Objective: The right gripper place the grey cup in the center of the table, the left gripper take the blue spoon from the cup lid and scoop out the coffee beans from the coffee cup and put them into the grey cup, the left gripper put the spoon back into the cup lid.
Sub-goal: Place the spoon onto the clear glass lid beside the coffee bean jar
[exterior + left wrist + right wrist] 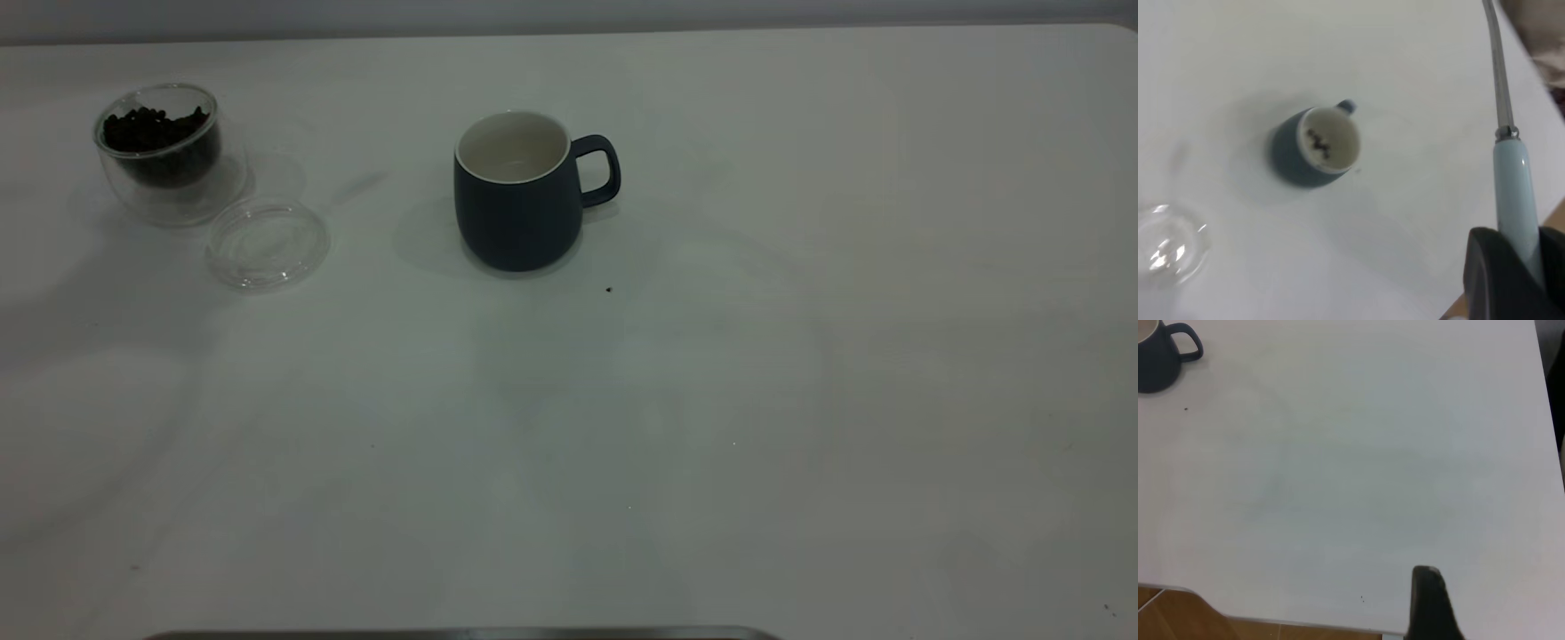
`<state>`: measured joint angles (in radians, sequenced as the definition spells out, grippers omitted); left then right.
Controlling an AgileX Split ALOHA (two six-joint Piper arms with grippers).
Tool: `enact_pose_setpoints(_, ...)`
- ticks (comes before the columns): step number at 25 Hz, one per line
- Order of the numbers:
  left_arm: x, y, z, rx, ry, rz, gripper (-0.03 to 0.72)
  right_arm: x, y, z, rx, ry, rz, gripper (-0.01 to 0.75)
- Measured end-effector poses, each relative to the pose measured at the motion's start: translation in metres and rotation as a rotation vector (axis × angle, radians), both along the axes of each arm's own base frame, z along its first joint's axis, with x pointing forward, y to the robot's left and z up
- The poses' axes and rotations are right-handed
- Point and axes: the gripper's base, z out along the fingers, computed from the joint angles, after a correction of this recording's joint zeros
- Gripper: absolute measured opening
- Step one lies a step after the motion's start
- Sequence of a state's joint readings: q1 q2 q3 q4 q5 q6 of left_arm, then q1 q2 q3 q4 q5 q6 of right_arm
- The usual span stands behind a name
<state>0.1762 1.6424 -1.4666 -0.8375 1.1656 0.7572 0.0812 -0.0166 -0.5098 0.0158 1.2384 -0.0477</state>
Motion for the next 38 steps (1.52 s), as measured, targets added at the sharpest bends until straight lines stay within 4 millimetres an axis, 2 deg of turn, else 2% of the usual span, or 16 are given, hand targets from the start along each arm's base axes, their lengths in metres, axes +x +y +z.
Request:
enact_pose_setpoints(3, -0.034, -0.001, 0.006, 0.037, -0.01, 0.001, 0.132, 0.0, 0.0, 0.0, 0.0, 0.0, 0.0, 0.453)
enact_pose_setpoints(4, -0.044, -0.001, -0.003, 0.041, 0.017, -0.003, 0.132, 0.0, 0.0, 0.0, 0.0, 0.0, 0.0, 0.453)
enact_pose_setpoints(7, -0.071, 0.007, -0.048, 0.039, 0.16, 0.036, 0.132, 0.0, 0.0, 0.0, 0.0, 0.0, 0.0, 0.453)
enact_pose_setpoints(9, -0.085, 0.017, -0.088, 0.042, 0.251, 0.122, 0.132, 0.0, 0.0, 0.0, 0.0, 0.0, 0.0, 0.453)
enact_pose_setpoints(12, -0.092, 0.032, -0.128, 0.043, 0.292, 0.247, 0.132, 0.0, 0.0, 0.0, 0.0, 0.0, 0.0, 0.453)
enact_pose_setpoints(16, -0.076, 0.043, -0.165, -0.008, 0.369, 0.301, 0.132, 0.0, 0.0, 0.0, 0.0, 0.0, 0.0, 0.453)
enact_pose_setpoints(21, -0.039, 0.055, -0.223, -0.081, 0.54, 0.29, 0.132, 0.0, 0.0, 0.0, 0.0, 0.0, 0.0, 0.453)
enact_pose_setpoints(23, -0.026, 0.058, -0.238, -0.114, 0.583, 0.266, 0.132, 0.0, 0.0, 0.0, 0.0, 0.0, 0.0, 0.453)
enact_pose_setpoints(27, -0.008, 0.065, -0.257, -0.125, 0.623, 0.222, 0.132, 0.0, 0.0, 0.0, 0.0, 0.0, 0.0, 0.453)
enact_pose_setpoints(31, 0.006, 0.073, -0.272, -0.093, 0.655, 0.256, 0.132, 0.0, 0.0, 0.0, 0.0, 0.0, 0.0, 0.453)
enact_pose_setpoints(38, 0.011, 0.074, -0.303, -0.115, 0.698, 0.272, 0.132, 0.0, 0.0, 0.0, 0.0, 0.0, 0.0, 0.453)
